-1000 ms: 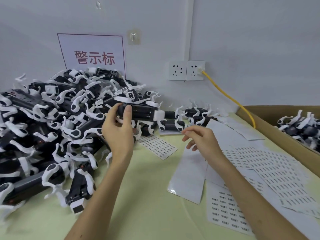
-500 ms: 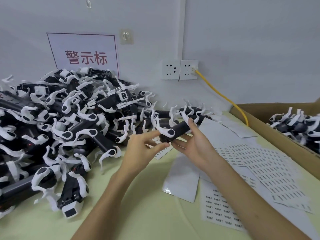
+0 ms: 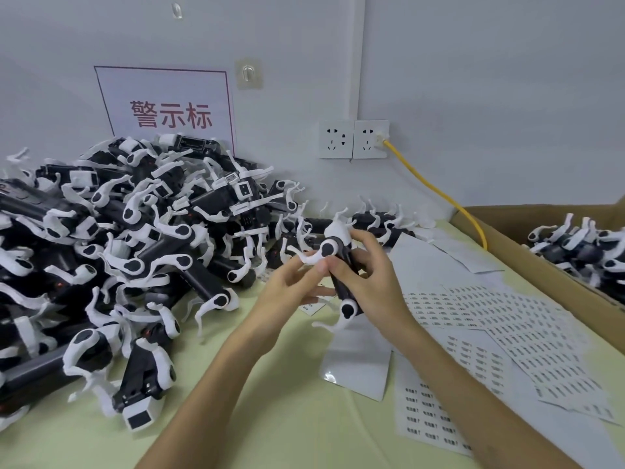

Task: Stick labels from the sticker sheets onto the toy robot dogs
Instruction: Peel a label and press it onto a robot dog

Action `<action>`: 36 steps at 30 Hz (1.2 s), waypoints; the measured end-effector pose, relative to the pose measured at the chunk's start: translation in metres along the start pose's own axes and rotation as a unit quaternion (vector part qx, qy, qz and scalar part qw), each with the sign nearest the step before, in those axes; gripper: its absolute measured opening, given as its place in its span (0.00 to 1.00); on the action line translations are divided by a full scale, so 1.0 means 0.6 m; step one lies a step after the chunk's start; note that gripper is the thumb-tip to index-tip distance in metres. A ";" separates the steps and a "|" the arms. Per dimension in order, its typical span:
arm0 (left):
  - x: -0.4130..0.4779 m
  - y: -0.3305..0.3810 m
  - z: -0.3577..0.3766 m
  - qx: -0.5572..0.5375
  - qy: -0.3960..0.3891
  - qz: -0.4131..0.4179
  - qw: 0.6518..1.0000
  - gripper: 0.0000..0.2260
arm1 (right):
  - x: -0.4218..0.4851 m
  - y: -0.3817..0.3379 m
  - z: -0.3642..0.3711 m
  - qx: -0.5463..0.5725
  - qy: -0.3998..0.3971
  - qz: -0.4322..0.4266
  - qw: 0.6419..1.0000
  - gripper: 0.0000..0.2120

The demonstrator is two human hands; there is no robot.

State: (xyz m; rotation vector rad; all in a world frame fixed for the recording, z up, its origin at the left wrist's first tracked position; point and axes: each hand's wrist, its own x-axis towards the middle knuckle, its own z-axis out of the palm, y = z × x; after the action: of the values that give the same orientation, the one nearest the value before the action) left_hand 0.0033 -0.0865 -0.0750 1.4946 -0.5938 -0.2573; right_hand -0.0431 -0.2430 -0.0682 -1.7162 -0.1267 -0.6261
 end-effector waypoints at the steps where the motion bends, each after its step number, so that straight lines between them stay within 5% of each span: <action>1: -0.001 0.000 0.003 -0.014 -0.006 0.000 1.000 0.21 | 0.000 0.000 0.000 0.004 -0.009 -0.002 1.000 0.20; 4: -0.001 0.004 0.004 -0.048 0.001 -0.001 0.999 0.19 | 0.001 -0.004 0.000 0.043 -0.031 0.002 0.999 0.16; 11: 0.002 0.008 -0.002 -0.051 0.031 -0.017 0.998 0.21 | -0.005 -0.005 0.002 0.021 -0.088 -0.004 0.996 0.29; 18: -0.004 0.006 0.009 -0.016 -0.033 0.015 0.999 0.10 | -0.001 0.009 0.001 0.055 -0.004 0.065 0.996 0.16; 23: -0.005 0.004 0.003 -0.052 -0.055 0.013 0.997 0.14 | 0.007 0.005 -0.007 0.088 0.009 0.108 0.990 0.10; 29: 0.001 0.003 -0.010 -0.165 -0.043 -0.026 0.985 0.22 | 0.002 0.000 -0.011 0.048 -0.122 0.054 0.990 0.26; 33: 0.006 0.000 -0.011 -0.184 0.004 -0.051 0.982 0.26 | 0.018 0.003 -0.025 -0.033 -0.073 0.060 0.995 0.21; 36: 0.011 -0.002 -0.020 -0.227 0.049 -0.089 0.969 0.30 | 0.037 0.024 -0.071 -0.247 -0.009 0.103 0.963 0.14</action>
State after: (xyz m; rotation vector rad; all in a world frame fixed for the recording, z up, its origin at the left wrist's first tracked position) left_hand 0.0151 -0.0798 -0.0745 1.1072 -0.2931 -0.4257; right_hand -0.0326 -0.2923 -0.0655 -2.1813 0.2120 -0.5109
